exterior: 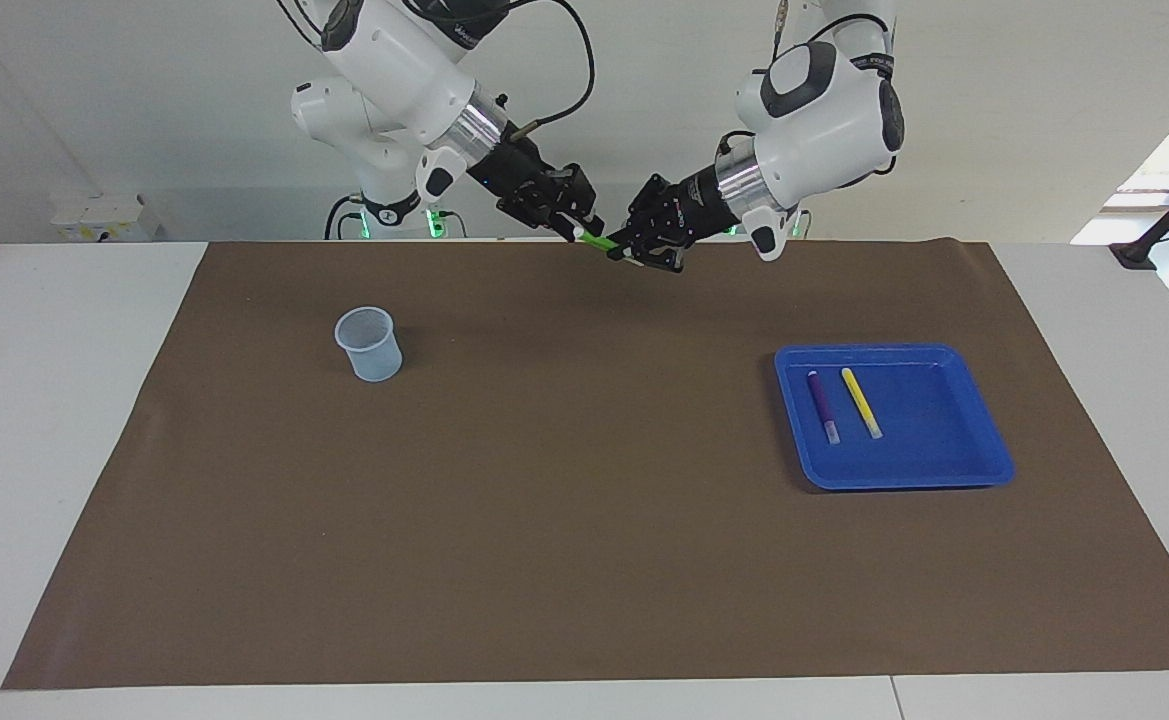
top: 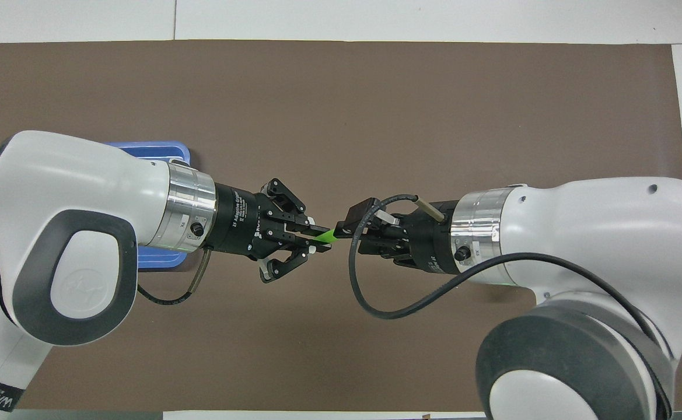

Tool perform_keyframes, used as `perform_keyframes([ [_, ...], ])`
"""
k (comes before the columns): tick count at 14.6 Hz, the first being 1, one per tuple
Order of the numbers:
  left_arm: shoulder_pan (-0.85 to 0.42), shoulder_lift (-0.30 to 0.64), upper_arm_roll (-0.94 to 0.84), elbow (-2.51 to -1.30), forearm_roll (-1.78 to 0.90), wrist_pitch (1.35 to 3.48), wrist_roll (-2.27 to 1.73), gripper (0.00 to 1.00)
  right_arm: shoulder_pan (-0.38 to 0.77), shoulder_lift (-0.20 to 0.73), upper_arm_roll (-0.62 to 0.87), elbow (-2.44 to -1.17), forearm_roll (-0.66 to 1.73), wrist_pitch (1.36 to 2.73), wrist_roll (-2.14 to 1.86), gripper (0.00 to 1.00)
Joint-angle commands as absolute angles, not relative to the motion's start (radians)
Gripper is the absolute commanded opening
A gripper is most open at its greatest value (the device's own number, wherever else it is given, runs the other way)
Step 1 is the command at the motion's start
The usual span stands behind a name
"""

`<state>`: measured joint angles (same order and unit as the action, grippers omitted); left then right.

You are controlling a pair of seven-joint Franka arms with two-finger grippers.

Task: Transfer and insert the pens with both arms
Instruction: 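Close the right gripper on the green pen and open the left gripper, then insert the green pen into the cup with the right gripper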

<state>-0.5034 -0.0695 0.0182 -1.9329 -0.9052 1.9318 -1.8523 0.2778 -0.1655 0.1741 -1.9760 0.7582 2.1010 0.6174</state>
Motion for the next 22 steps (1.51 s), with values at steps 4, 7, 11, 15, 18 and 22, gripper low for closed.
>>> perform_keyframes([
  [4, -0.515, -0.1, 0.026, -1.97, -0.933, 1.967, -1.871, 0.0, 0.267, -0.173, 0.179, -1.979, 0.742, 2.129, 0.607, 0.47],
  [7, -0.517, -0.1, 0.025, -1.97, -0.933, 1.968, -1.873, 0.0, 0.265, -0.172, 0.179, -1.979, 0.744, 2.131, 0.607, 0.27],
  [11, -0.517, -0.1, 0.025, -1.97, -0.933, 1.974, -1.873, 0.0, 0.264, -0.17, 0.179, -1.979, 0.744, 2.132, 0.609, 0.0],
  [15, -0.517, -0.1, 0.026, -1.967, -0.93, 1.979, -1.87, 1.0, 0.258, -0.169, 0.179, -1.977, 0.744, 2.129, 0.609, 0.0],
  [18, -0.517, -0.1, 0.026, -1.967, -0.93, 1.979, -1.87, 1.0, 0.247, -0.169, 0.178, -1.973, 0.741, 2.115, 0.604, 0.0],
  [22, -0.512, -0.1, 0.029, -1.965, -0.927, 1.976, -1.865, 1.0, 0.175, -0.149, 0.178, -1.918, 0.576, 1.975, 0.468, 0.0],
])
